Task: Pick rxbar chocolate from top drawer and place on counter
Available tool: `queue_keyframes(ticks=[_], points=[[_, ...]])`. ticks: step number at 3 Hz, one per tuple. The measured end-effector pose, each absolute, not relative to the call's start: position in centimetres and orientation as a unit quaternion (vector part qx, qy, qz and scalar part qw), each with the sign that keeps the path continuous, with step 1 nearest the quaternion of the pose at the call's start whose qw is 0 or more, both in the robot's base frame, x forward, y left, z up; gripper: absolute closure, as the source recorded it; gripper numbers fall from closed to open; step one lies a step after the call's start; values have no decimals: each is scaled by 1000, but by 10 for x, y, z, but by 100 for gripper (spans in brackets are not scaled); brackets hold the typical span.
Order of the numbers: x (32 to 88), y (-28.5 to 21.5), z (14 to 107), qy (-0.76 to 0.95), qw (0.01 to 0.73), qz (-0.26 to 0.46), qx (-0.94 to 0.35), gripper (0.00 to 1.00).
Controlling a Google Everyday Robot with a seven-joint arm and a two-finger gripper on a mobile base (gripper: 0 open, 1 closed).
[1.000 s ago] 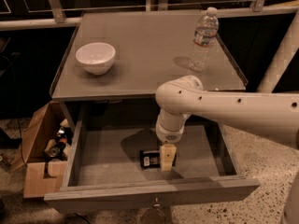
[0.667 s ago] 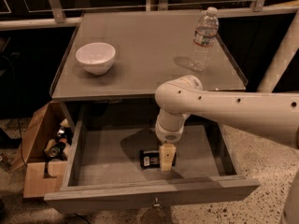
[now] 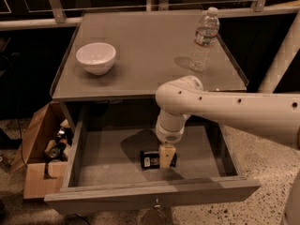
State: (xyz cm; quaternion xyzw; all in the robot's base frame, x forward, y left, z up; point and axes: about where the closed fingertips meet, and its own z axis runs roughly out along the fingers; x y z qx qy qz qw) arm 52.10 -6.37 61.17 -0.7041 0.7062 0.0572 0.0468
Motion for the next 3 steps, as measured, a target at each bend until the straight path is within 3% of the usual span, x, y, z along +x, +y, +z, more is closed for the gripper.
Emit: queue_keyframes(ticks=[1,3], points=[[520,-64,611,705,47,58,-705,4],[513,-64,594,709,43,69,-700,0]])
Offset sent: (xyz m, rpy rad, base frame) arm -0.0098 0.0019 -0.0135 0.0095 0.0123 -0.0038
